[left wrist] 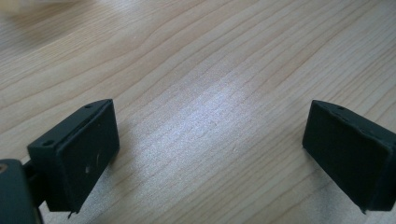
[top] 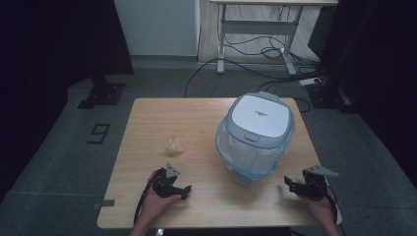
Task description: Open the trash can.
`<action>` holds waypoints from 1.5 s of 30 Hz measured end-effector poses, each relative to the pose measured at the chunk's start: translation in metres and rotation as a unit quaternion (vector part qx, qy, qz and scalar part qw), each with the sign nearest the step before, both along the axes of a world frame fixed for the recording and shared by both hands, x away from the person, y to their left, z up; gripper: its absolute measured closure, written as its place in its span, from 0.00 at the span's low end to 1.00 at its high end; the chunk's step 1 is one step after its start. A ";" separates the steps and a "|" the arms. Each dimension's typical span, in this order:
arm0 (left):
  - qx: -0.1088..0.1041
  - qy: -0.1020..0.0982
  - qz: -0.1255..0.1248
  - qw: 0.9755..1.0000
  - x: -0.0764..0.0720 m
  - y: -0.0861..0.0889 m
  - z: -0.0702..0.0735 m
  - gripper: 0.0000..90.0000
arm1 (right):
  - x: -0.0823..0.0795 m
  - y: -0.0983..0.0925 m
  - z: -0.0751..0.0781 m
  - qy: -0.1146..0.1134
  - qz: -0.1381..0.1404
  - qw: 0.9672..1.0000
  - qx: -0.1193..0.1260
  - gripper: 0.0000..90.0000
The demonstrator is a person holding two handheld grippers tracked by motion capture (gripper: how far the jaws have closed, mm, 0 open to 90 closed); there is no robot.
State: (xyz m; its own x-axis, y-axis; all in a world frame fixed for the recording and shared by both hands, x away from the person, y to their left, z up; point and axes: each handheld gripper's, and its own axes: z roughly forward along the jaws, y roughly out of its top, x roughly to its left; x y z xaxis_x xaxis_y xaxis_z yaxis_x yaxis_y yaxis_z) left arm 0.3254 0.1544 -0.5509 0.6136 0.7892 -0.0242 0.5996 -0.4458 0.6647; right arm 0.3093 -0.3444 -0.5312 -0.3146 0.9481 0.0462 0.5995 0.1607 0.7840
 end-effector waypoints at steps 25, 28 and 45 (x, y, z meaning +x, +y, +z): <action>0.001 0.000 -0.004 1.000 0.001 0.000 0.000 0.03 | -0.023 -0.010 0.056 -0.075 0.047 0.993 0.079 0.63; 0.001 0.000 -0.004 1.000 0.001 0.000 0.000 0.03 | -0.026 -0.007 0.063 -0.082 0.054 0.992 0.080 0.69; 0.001 0.000 -0.003 1.000 0.001 -0.001 0.000 0.03 | -0.032 -0.002 0.084 -0.108 0.089 0.985 0.099 0.94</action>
